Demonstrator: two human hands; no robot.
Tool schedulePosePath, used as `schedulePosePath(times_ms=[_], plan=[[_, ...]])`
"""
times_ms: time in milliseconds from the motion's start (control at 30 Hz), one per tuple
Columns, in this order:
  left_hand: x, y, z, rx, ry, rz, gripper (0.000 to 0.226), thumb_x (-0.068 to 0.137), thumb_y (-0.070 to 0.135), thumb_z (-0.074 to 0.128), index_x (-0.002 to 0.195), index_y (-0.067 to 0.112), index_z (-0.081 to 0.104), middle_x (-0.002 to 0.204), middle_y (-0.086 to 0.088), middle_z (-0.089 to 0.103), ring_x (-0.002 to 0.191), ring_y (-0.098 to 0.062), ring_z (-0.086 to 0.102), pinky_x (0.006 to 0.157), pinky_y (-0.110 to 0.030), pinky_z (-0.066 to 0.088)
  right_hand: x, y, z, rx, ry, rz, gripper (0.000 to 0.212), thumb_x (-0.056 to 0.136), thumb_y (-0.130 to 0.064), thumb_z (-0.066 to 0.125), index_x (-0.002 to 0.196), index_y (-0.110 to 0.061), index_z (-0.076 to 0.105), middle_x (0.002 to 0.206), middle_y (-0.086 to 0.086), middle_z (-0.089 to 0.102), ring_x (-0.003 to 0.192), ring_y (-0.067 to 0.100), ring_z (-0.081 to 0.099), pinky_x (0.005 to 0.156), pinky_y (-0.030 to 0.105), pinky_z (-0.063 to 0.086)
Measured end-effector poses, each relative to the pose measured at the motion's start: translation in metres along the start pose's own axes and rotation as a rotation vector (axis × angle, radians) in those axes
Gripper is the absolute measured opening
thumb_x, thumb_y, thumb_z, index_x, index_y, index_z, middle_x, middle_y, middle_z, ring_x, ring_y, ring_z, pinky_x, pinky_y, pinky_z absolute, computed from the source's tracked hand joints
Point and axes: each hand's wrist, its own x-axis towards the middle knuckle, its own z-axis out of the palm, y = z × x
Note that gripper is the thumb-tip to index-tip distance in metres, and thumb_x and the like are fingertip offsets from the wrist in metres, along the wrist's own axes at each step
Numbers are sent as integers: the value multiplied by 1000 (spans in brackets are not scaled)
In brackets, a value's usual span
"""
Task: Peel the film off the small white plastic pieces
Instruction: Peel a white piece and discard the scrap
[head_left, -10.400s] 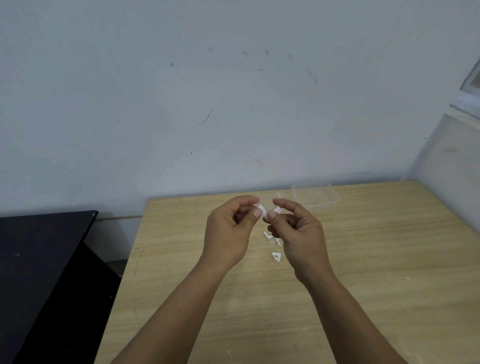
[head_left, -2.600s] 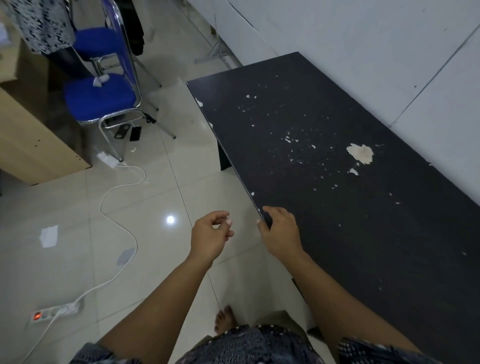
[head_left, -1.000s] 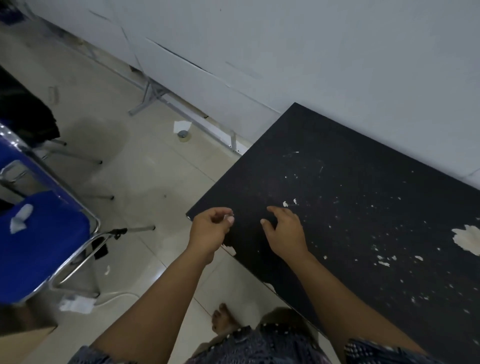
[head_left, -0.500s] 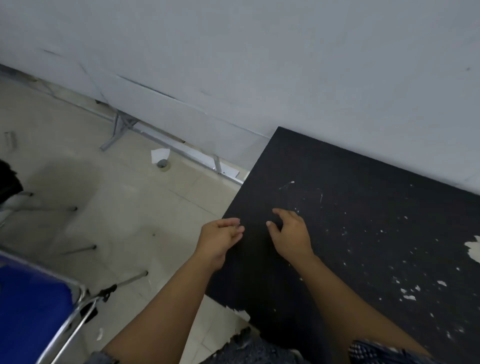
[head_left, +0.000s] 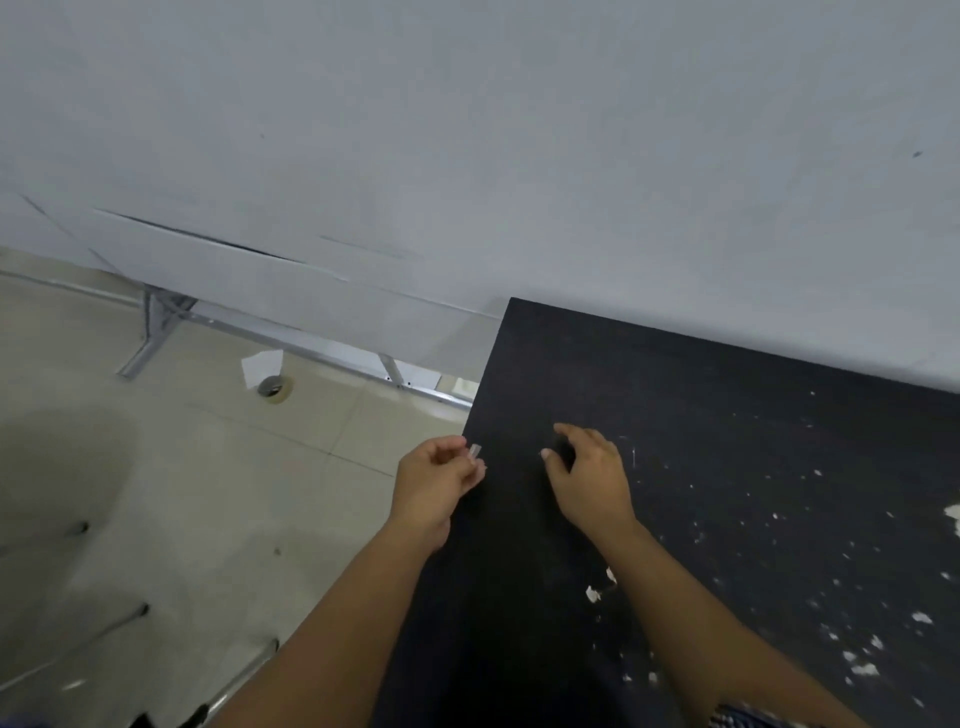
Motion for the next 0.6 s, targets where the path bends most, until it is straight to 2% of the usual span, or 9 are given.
schedulePosePath(times_ms=[167,300,467,600], plan=[[35,29,5,147,-43,60,26,86,-2,66,106,15,66,93,-8,68,83,-19,65,85,-33,57,27,-9,6,-25,49,40,41,95,-30,61,134,-19,56,130,3,58,121,24,48,103,38,42],[67,57,15,172,-88,71,33,87,-6,64,112,15,66,97,-4,69,91,-18,67,84,-30,57,49,-19,16,-45,121,77,40,95,-31,60,134,-20,57,132,2,59,126,23,45,104,39,39],[127,92,38,264,-188,101,36,89,-7,61,117,15,64,101,-2,71,92,-14,66,81,-26,57,93,-27,35,-115,217,156,37,95,-36,57,129,-22,60,129,2,58,127,24,41,103,42,35],[161,103,57,376,-140,162,44,87,5,69,127,21,59,112,3,64,100,-15,64,85,-26,53,118,-27,46,-178,290,163,33,94,-37,58,123,-22,65,121,5,58,121,28,43,96,44,36]])
